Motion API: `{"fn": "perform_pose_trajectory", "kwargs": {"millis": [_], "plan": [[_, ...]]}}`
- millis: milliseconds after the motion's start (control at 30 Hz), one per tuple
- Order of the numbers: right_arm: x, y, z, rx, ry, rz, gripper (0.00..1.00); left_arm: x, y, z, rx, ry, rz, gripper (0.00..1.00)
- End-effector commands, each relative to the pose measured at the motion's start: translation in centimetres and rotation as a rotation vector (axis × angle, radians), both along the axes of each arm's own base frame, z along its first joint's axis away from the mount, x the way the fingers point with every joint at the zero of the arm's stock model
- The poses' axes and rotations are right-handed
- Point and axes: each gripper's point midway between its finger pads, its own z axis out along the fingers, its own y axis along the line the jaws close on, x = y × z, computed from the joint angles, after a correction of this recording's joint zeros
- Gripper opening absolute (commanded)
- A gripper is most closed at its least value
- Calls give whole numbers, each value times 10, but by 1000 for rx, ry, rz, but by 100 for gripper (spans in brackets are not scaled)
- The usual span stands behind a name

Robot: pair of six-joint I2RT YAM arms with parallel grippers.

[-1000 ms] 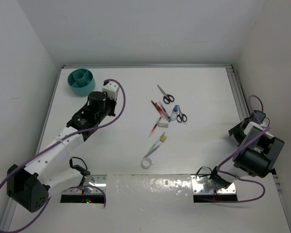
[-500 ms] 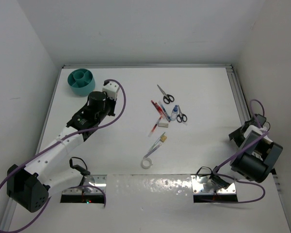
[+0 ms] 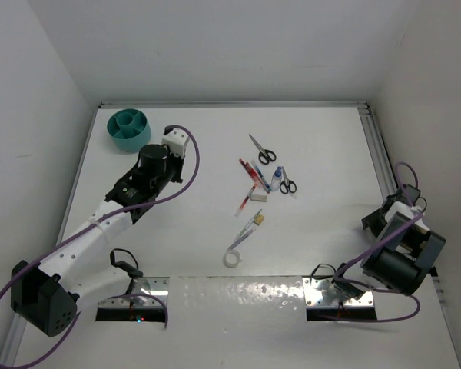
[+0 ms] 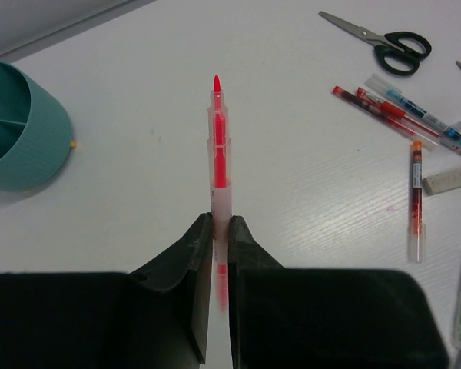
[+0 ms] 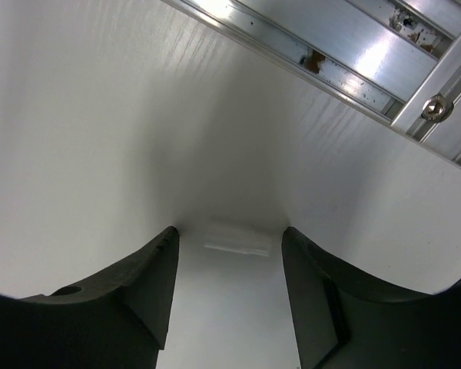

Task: Sort the stationery into containers
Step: Pick up the pen cap at the corner of the board.

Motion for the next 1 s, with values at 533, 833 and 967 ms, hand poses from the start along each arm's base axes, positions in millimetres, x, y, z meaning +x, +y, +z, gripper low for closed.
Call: {"fn": "perform_pose_trajectory", "kwargs": {"millis": [533, 833, 967], "plan": [[-11, 8, 2, -3, -21, -73, 56, 6, -1, 30, -35, -94, -9, 0], [-5, 2, 3, -12, -33, -101, 53, 6, 0, 30, -43, -90, -2, 0], [-6, 1, 3, -17, -28, -107, 50, 6, 0, 30, -48, -90, 1, 0]]}}
